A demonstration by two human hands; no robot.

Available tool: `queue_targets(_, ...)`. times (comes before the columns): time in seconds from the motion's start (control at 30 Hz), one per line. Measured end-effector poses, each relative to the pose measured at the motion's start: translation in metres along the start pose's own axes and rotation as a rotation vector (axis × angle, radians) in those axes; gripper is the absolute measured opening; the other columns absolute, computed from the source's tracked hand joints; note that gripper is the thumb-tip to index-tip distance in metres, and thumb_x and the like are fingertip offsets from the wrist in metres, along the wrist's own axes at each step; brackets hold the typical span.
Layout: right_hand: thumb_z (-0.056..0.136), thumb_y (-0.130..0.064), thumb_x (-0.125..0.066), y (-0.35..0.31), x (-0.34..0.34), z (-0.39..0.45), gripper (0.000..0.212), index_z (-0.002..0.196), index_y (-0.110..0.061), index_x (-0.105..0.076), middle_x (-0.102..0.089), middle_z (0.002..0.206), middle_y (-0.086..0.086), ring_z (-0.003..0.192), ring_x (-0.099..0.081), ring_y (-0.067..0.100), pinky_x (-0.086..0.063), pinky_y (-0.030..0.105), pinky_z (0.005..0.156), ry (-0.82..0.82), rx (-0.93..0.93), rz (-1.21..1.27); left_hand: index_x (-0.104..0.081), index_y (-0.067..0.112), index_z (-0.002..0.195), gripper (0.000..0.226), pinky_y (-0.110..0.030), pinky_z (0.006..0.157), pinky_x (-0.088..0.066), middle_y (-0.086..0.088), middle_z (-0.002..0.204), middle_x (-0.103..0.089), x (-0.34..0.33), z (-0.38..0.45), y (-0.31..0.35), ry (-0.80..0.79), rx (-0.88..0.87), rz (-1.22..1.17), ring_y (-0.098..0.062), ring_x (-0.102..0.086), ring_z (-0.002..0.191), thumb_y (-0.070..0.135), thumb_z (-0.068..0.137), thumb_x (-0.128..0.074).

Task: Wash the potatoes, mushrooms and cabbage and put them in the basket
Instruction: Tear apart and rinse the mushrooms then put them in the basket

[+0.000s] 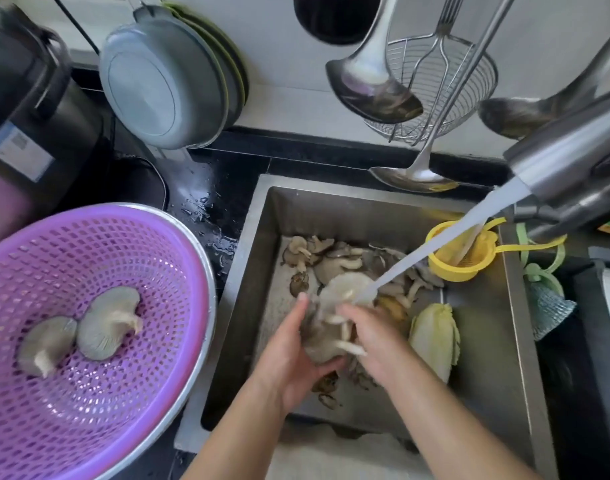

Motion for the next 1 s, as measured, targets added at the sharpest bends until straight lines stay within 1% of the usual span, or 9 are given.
queue_targets(0.1, 0.097, -0.013, -0.063, 0.034, -0.015, -0.005, 0.021, 0.111, -0.003, -0.075, -0.078, 0.107, 0.017, 0.099, -0.076, 0.033, -0.060, 0.050, 0.090, -0.072, -0.099, 0.210, -0.047, 0.044, 0.144, 0.060, -0.045, 0.079, -0.063, -0.004, 0.138, -0.066, 0.019, 0.006, 0.003, 0.115, -0.067, 0.175, -0.032, -0.070, 0.118, 0.050, 0.091, -0.075)
queue_targets(0.23, 0.102, -0.037, -0.057, 0.042, -0.028, -0.011, 0.038, 0.114, -0.005, -0.074, -0.076, 0.114, 0.019, 0.103, -0.074, 0.033, -0.058, 0.046, 0.090, -0.152, -0.188, 0.397, -0.069, 0.020, 0.125, 0.041, -0.048, 0.088, -0.061, -0.010, 0.116, -0.077, 0.038, 0.013, 0.011, 0.253, -0.192, 0.261, -0.030, -0.074, 0.107, 0.037, 0.090, -0.080)
queue_targets(0.43, 0.096, -0.039, -0.065, 0.036, -0.023, -0.004, 0.049, 0.118, 0.004, -0.074, -0.065, 0.132, 0.028, 0.119, -0.061, 0.039, -0.041, 0.044, 0.111, -0.140, -0.218, 0.602, -0.064, 0.005, 0.120, 0.024, -0.061, 0.094, -0.055, -0.023, 0.118, -0.073, 0.047, 0.027, 0.009, 0.288, -0.181, -0.133, -0.039, -0.072, 0.105, 0.015, 0.098, -0.067)
queue_targets(0.6, 0.098, -0.031, -0.062, 0.045, -0.033, -0.002, 0.047, 0.127, 0.006, -0.066, -0.066, 0.118, 0.024, 0.109, -0.060, 0.034, -0.050, 0.040, 0.089, -0.141, -0.217, 0.587, -0.063, 0.018, 0.113, 0.023, -0.046, 0.082, -0.060, -0.014, 0.109, -0.070, 0.054, 0.028, 0.018, 0.285, -0.264, -0.258, -0.027, -0.071, 0.093, 0.003, 0.096, -0.066)
queue_targets(0.67, 0.100, -0.021, -0.060, 0.044, -0.031, 0.001, 0.033, 0.122, 0.003, -0.068, -0.070, 0.116, 0.021, 0.109, -0.067, 0.035, -0.050, 0.048, 0.103, -0.125, -0.155, 0.470, -0.064, 0.019, 0.111, 0.024, -0.045, 0.076, -0.061, -0.014, 0.108, -0.072, 0.057, 0.025, 0.019, 0.273, -0.268, -0.178, -0.027, -0.072, 0.091, 0.003, 0.094, -0.069)
queue_targets(0.73, 0.095, -0.013, -0.063, 0.038, -0.028, 0.002, 0.024, 0.115, -0.002, -0.070, -0.074, 0.114, 0.022, 0.103, -0.073, 0.035, -0.057, 0.052, 0.098, -0.062, -0.046, 0.234, -0.064, 0.018, 0.116, 0.025, -0.047, 0.072, -0.060, -0.016, 0.109, -0.074, 0.057, 0.026, 0.017, 0.255, -0.230, -0.107, -0.029, -0.073, 0.089, 0.007, 0.094, -0.070)
queue_targets(0.8, 0.095, -0.014, -0.065, 0.029, -0.026, -0.001, 0.017, 0.112, -0.013, -0.068, -0.075, 0.112, 0.015, 0.097, -0.075, 0.027, -0.061, 0.048, 0.090, 0.031, 0.084, -0.087, -0.062, 0.013, 0.129, 0.032, -0.057, 0.083, -0.057, -0.021, 0.119, -0.074, 0.051, 0.029, 0.011, 0.229, -0.178, -0.080, -0.036, -0.074, 0.097, 0.018, 0.098, -0.066)
queue_targets(0.87, 0.100, -0.019, -0.062, 0.017, -0.029, -0.006, 0.033, 0.131, -0.027, -0.062, -0.070, 0.124, 0.003, 0.110, -0.069, 0.020, -0.056, 0.042, 0.099, 0.080, 0.246, -0.431, -0.063, 0.012, 0.134, 0.032, -0.064, 0.096, -0.053, -0.020, 0.118, -0.075, 0.047, 0.032, 0.006, 0.233, -0.141, -0.082, -0.038, -0.074, 0.104, 0.024, 0.104, -0.057)
queue_targets(1.0, 0.101, -0.014, -0.053, -0.005, -0.027, -0.020, 0.058, 0.153, -0.039, -0.042, -0.053, 0.144, -0.004, 0.126, -0.056, 0.024, -0.049, 0.036, 0.100, 0.136, 0.563, -1.044, -0.058, 0.019, 0.131, 0.028, -0.035, 0.051, -0.057, -0.012, 0.087, -0.075, 0.030, 0.036, -0.003, 0.220, -0.114, -0.125, -0.020, -0.073, 0.062, 0.007, 0.107, -0.049)
Point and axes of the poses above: each hand's wrist, its own z-axis towards the middle knuckle, its own x-axis out of the back of the hand, y = z × x, the point moved 8 cm from there along z, towards the middle knuckle
